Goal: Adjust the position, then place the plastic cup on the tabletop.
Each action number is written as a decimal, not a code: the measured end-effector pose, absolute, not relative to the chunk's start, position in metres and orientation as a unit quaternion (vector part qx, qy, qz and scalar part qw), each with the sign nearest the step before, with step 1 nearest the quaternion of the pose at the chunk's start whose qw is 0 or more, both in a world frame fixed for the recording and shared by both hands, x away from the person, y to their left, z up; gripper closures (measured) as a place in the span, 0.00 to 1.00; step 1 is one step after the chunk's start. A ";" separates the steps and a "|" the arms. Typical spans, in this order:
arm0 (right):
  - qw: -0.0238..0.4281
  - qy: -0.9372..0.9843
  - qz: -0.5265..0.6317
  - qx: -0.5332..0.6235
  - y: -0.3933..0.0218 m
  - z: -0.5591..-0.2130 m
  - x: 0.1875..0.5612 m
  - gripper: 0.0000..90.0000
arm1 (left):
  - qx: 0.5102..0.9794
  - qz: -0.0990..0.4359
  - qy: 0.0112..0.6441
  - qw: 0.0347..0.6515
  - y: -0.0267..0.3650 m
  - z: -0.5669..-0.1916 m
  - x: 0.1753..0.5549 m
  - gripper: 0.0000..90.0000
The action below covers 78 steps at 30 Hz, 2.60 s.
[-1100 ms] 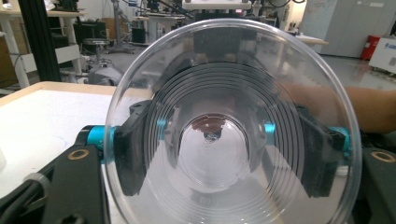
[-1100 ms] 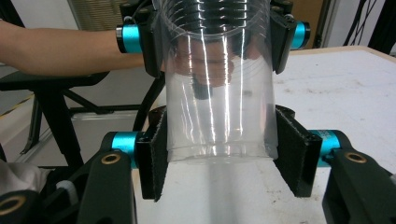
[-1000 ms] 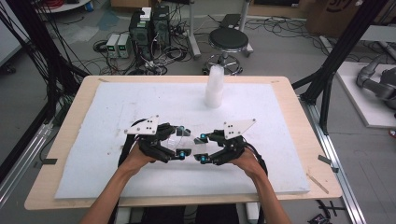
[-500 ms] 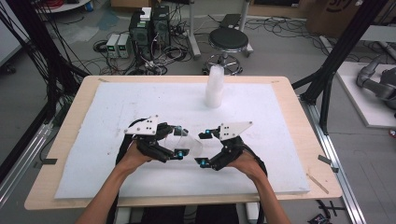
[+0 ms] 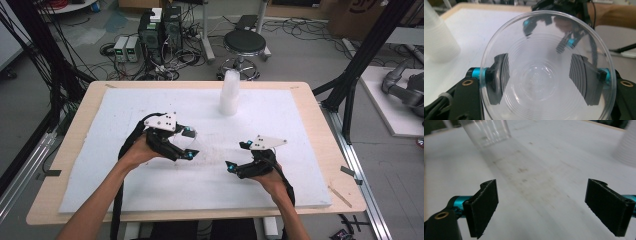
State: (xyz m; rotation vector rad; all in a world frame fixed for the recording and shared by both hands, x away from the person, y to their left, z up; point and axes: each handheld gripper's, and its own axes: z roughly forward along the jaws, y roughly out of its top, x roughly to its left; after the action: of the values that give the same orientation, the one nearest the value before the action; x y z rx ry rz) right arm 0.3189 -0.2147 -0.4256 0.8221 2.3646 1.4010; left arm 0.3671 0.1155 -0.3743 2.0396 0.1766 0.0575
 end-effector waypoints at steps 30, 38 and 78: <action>0.203 0.769 0.451 0.405 -0.267 -0.454 0.300 0.13 | 0.919 0.041 0.061 0.387 0.098 -0.354 0.402 0.35; 0.199 0.772 0.452 0.401 -0.267 -0.455 0.301 0.13 | 0.920 0.043 0.063 0.384 0.096 -0.357 0.405 0.35; 0.211 0.765 0.470 0.386 -0.269 -0.454 0.294 0.13 | 0.941 0.047 0.092 0.322 0.055 -0.411 0.420 0.30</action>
State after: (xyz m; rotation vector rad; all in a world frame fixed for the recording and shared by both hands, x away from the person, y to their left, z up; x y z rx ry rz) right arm 0.2944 -0.2686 -0.4544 1.0739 2.1272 1.3059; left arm 0.4204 0.0547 -0.4109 2.4714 0.2411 0.1228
